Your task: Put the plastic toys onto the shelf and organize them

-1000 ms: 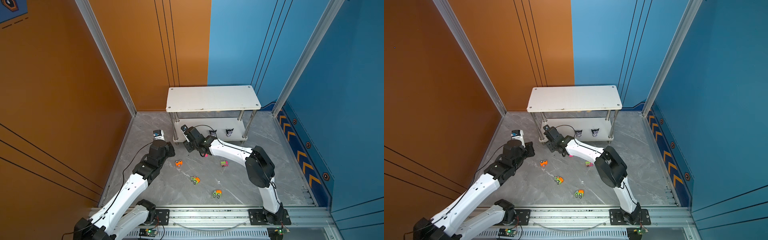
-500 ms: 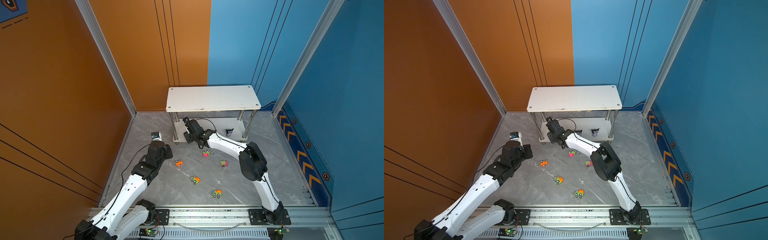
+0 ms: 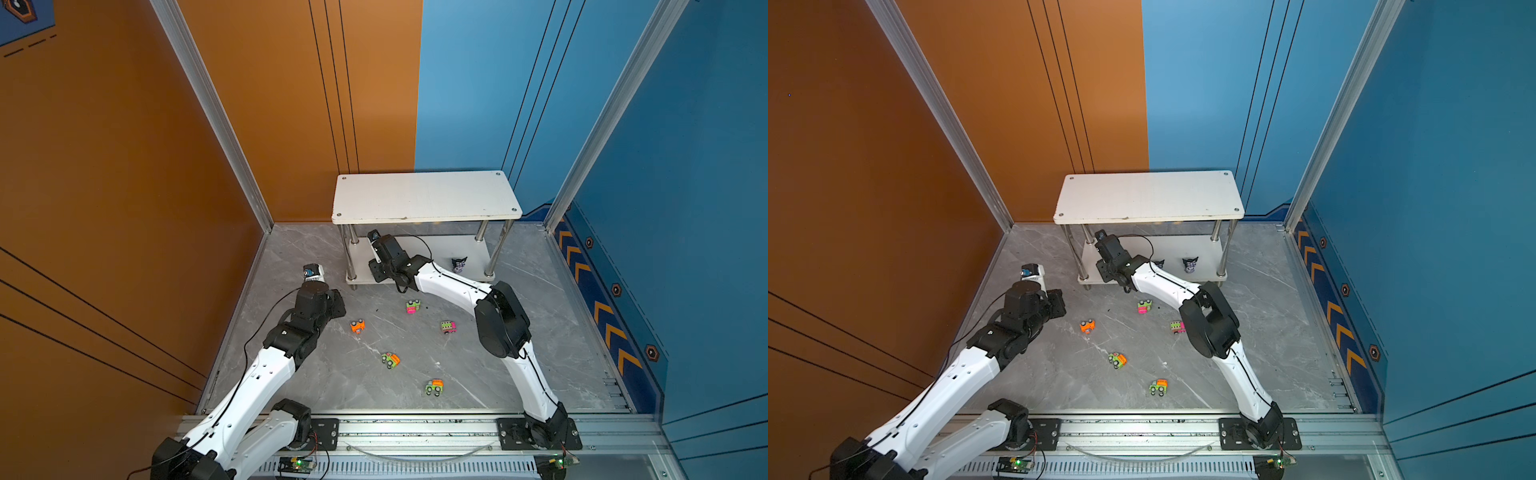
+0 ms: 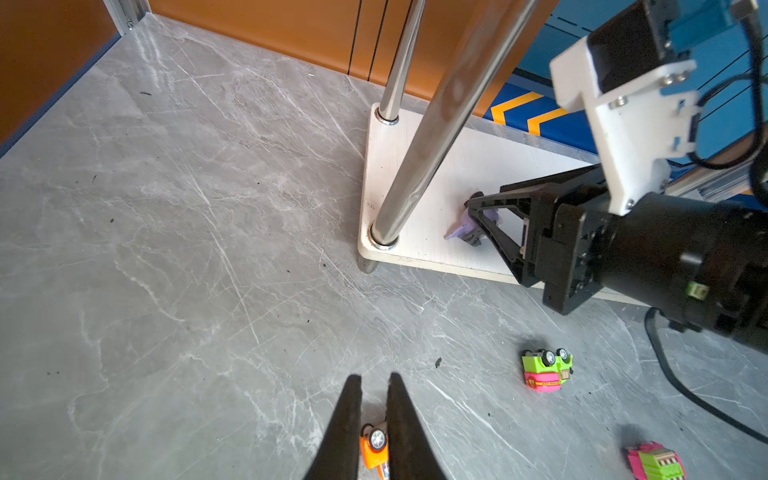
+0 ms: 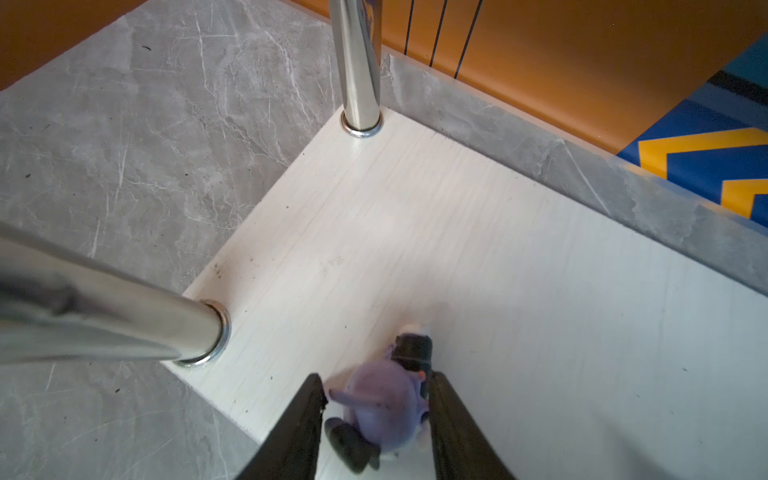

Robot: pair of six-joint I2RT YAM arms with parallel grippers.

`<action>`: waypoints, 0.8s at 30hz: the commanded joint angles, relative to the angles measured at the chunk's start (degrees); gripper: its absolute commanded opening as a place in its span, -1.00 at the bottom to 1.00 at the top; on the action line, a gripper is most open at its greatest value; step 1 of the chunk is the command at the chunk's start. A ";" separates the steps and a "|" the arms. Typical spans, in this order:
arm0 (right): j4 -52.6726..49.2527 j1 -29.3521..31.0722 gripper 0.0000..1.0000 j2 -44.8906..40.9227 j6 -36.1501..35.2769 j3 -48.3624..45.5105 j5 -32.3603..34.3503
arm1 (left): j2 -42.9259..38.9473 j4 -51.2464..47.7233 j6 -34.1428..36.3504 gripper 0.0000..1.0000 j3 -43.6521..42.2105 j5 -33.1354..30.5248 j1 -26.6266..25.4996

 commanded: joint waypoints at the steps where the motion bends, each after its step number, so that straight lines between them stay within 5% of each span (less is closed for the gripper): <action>1: 0.12 -1.20 -0.19 1.91 1.13 2.48 -3.35 | 0.57 0.26 -0.56 -0.70 -0.53 1.50 0.81; 11: 1.67 -2.61 -0.35 2.46 1.77 2.31 -9.00 | 1.60 0.43 -0.83 -0.70 -0.44 2.61 1.60; 24: 1.71 -2.95 -0.91 1.27 9.31 1.64 -10.34 | 2.05 0.41 -1.38 -0.70 -0.77 3.69 2.13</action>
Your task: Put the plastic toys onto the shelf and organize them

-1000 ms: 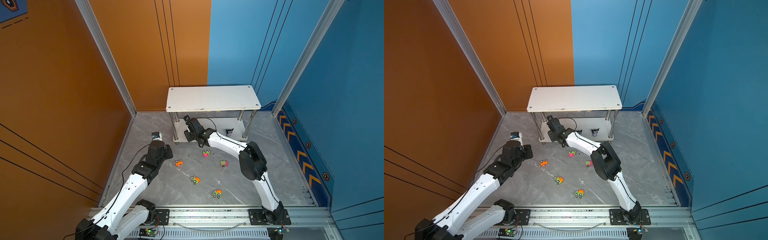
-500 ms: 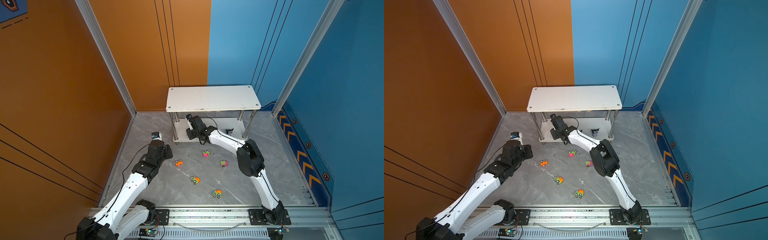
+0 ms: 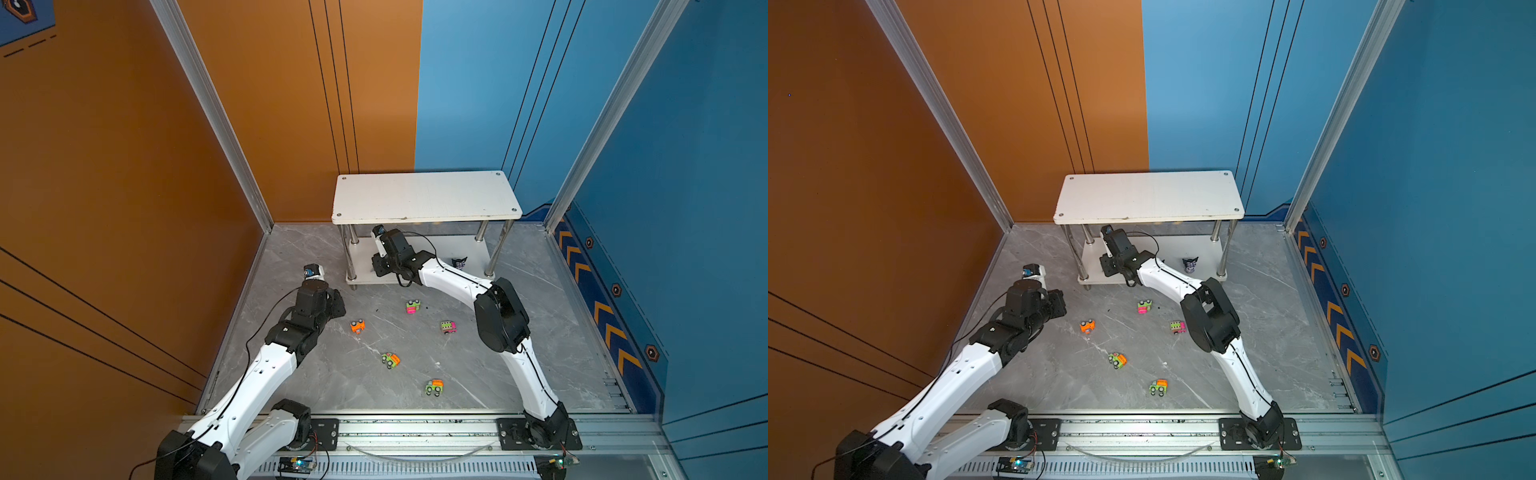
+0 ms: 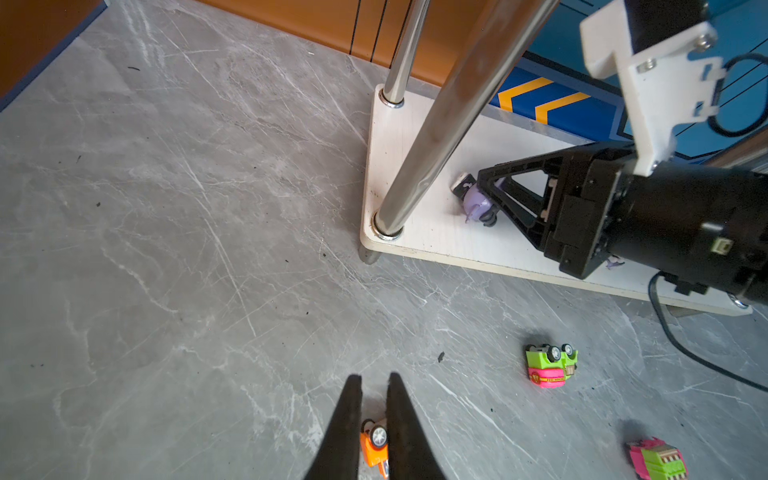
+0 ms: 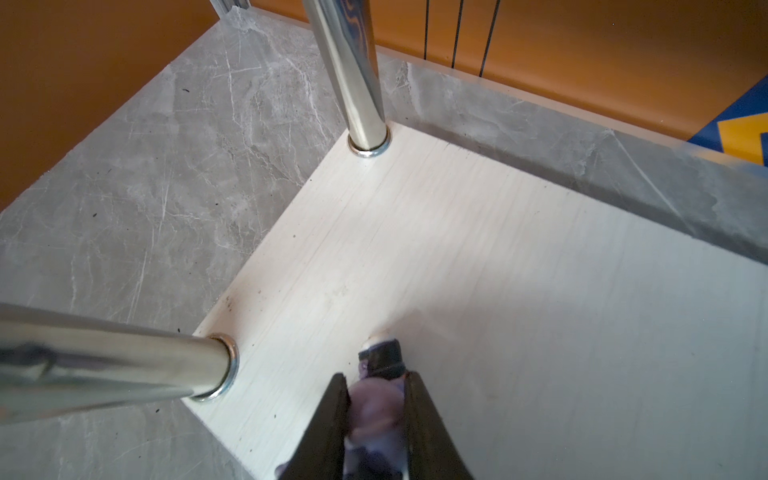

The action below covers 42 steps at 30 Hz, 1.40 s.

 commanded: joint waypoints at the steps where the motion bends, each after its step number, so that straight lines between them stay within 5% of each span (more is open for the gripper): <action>1: -0.83 -0.18 -0.94 -0.66 4.75 0.01 -1.57 | 0.09 0.27 -0.83 -0.70 -0.79 1.51 0.71; 14: -0.88 -1.02 -1.00 -5.55 22.75 -5.40 -1.60 | -1.72 0.28 -1.62 -0.70 -1.51 1.80 0.89; 24: -0.77 -0.94 -0.99 -7.40 25.77 -7.61 -1.55 | -1.80 0.27 -2.46 -0.70 -2.34 3.27 0.78; 29: -1.43 -1.02 -0.60 -6.51 25.40 -6.44 -1.67 | -1.60 0.28 -2.94 -0.57 -2.55 3.63 0.59; 42: -5.76 -0.96 -0.24 -4.33 21.78 0.15 0.73 | 1.30 3.07 -2.67 -0.44 -1.57 3.98 -1.45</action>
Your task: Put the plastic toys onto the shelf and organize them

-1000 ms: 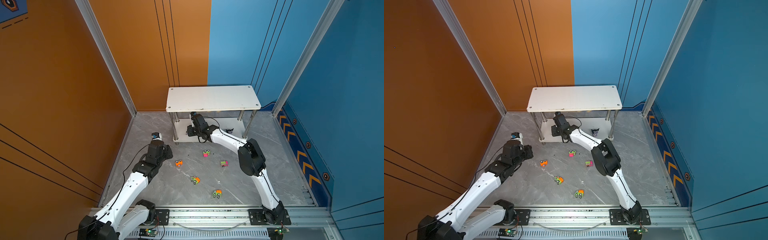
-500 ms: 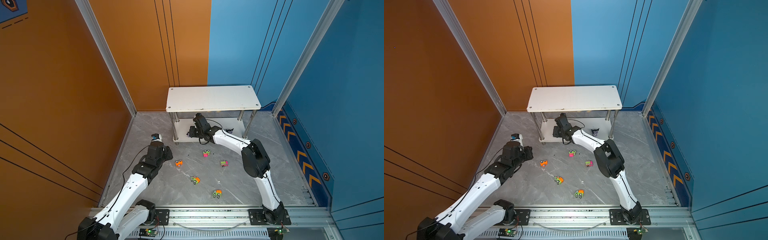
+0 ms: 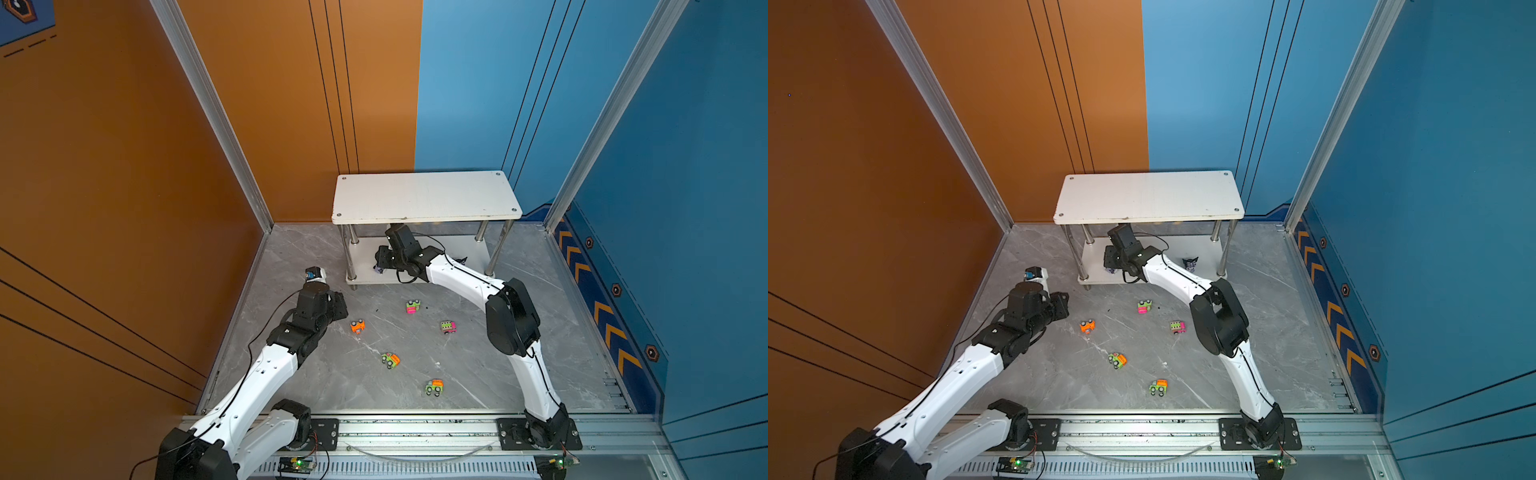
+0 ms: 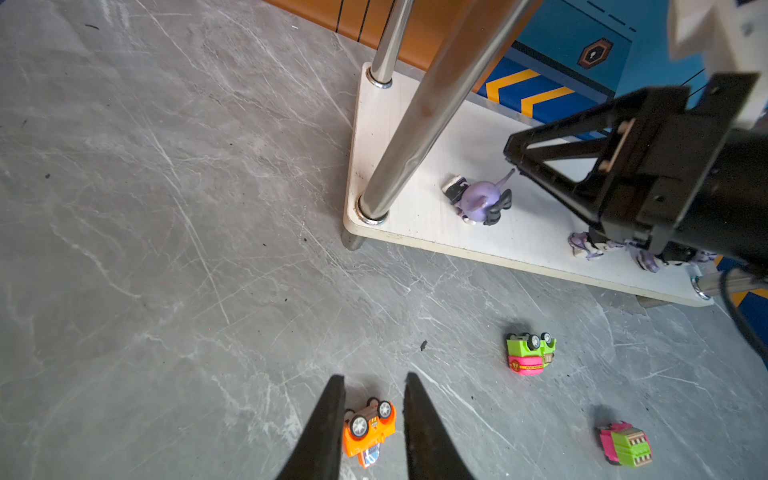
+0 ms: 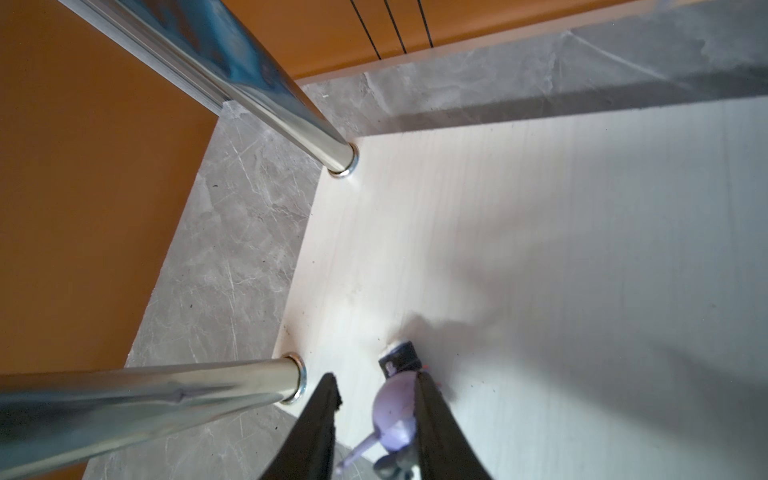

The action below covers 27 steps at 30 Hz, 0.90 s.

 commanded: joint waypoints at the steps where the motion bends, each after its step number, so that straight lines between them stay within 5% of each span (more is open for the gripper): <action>1: -3.12 -0.19 -0.21 0.52 -2.14 1.86 2.01 | 0.99 1.44 0.10 -0.44 0.35 1.06 -1.04; 7: -4.73 -0.23 -0.23 -0.76 -5.05 1.92 4.18 | 3.96 3.47 0.21 -0.64 1.58 1.08 -3.74; 12: -5.65 -0.17 -0.81 -1.07 -6.96 1.26 4.66 | 7.66 6.05 0.50 -1.00 3.28 0.74 -7.45; 15: -4.93 -0.23 -0.99 -1.26 -7.40 0.14 4.43 | 10.35 8.13 0.62 -1.00 4.33 0.60 -9.57; 27: -0.43 -1.55 -1.00 0.97 -9.94 -0.07 2.18 | 23.50 16.96 2.11 -1.00 10.66 2.39 -12.55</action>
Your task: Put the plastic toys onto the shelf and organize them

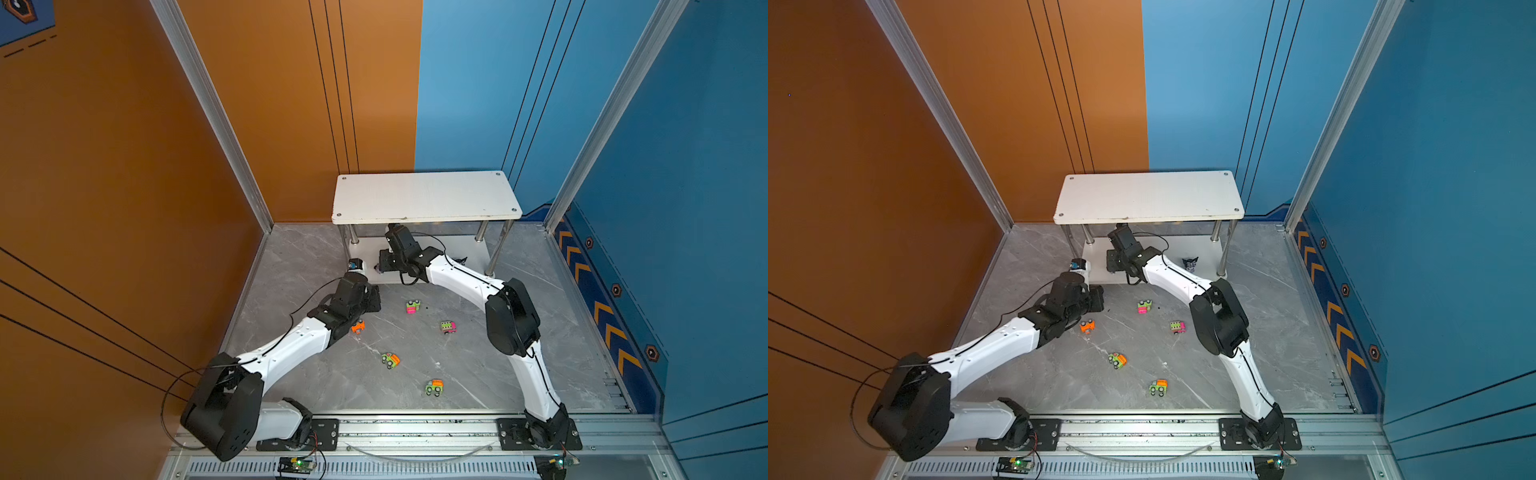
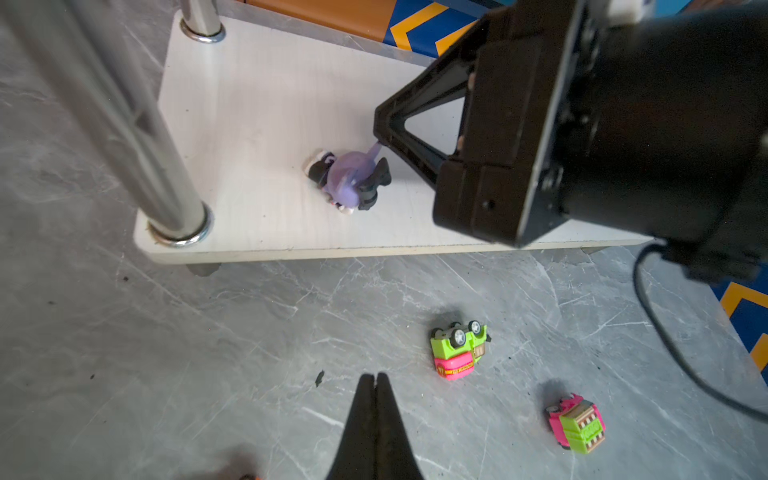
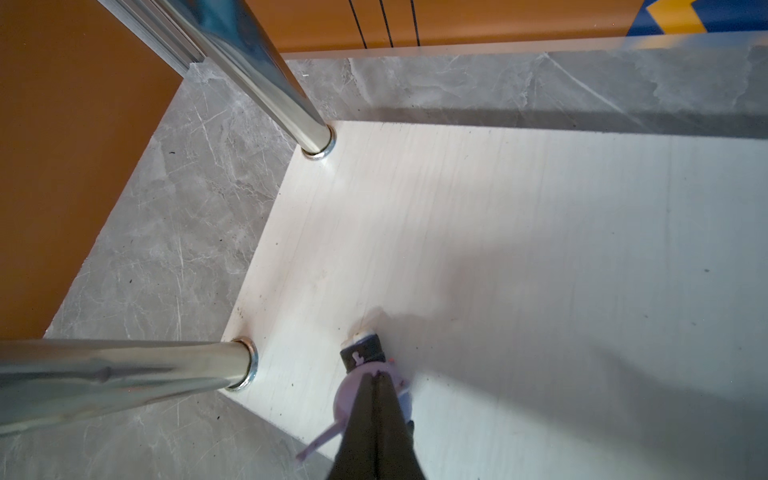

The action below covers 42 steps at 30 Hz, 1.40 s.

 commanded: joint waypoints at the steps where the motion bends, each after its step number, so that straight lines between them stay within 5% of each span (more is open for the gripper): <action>1: 1.15 -2.07 -1.00 1.37 -1.93 1.45 -0.79 | 3.27 2.94 1.70 -1.00 3.60 1.61 -0.78; 23: 0.22 -3.19 -1.00 6.36 -4.08 6.19 -5.46 | 12.00 -0.46 2.78 -1.00 11.69 -2.85 0.09; 42: 3.85 -1.92 -1.00 -0.97 -3.34 -4.66 -6.02 | 14.75 -3.48 6.88 -1.00 15.75 -8.73 2.77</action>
